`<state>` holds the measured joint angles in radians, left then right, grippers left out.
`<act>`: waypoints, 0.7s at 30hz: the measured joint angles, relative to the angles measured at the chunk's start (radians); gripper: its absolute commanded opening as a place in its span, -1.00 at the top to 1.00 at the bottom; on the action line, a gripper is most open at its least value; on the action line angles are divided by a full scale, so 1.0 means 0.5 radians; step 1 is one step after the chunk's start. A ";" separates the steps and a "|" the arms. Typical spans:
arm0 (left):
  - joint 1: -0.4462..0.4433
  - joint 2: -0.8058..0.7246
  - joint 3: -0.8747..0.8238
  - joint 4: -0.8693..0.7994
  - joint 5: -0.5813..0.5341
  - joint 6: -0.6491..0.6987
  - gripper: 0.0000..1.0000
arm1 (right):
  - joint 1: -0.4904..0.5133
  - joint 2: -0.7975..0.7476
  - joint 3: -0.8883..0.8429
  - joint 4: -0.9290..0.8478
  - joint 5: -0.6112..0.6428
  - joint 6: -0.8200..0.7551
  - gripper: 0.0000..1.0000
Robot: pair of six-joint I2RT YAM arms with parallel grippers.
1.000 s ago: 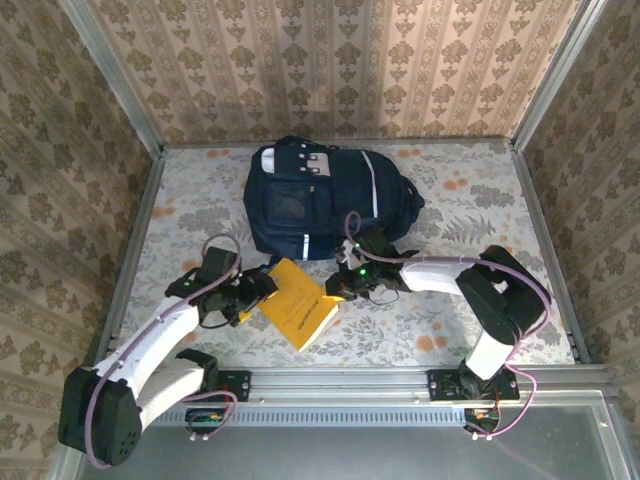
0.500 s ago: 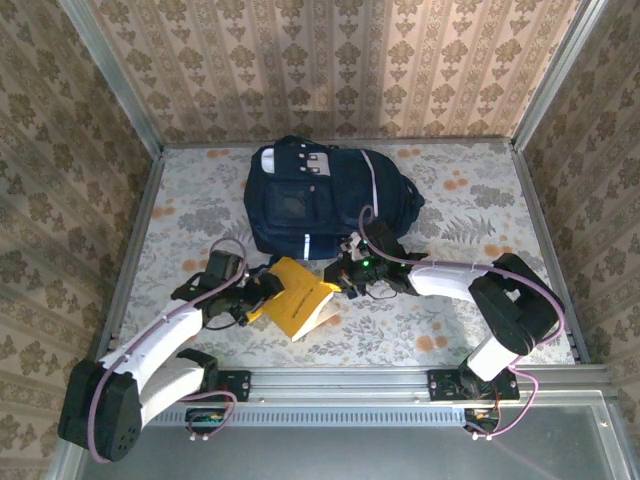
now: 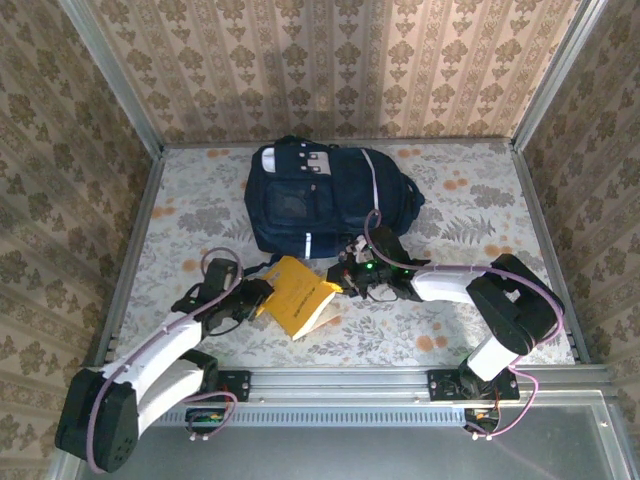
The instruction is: Pack the student bag
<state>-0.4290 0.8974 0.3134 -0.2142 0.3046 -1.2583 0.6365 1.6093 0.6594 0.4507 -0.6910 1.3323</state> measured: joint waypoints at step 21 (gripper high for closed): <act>0.005 -0.462 0.454 -0.410 -0.213 0.071 1.00 | -0.030 -0.199 0.027 -0.237 0.188 -0.349 -0.68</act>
<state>-0.4263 0.6666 0.5404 -0.4194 0.1982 -1.2228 0.6216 1.5097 0.6731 0.3321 -0.5972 1.1576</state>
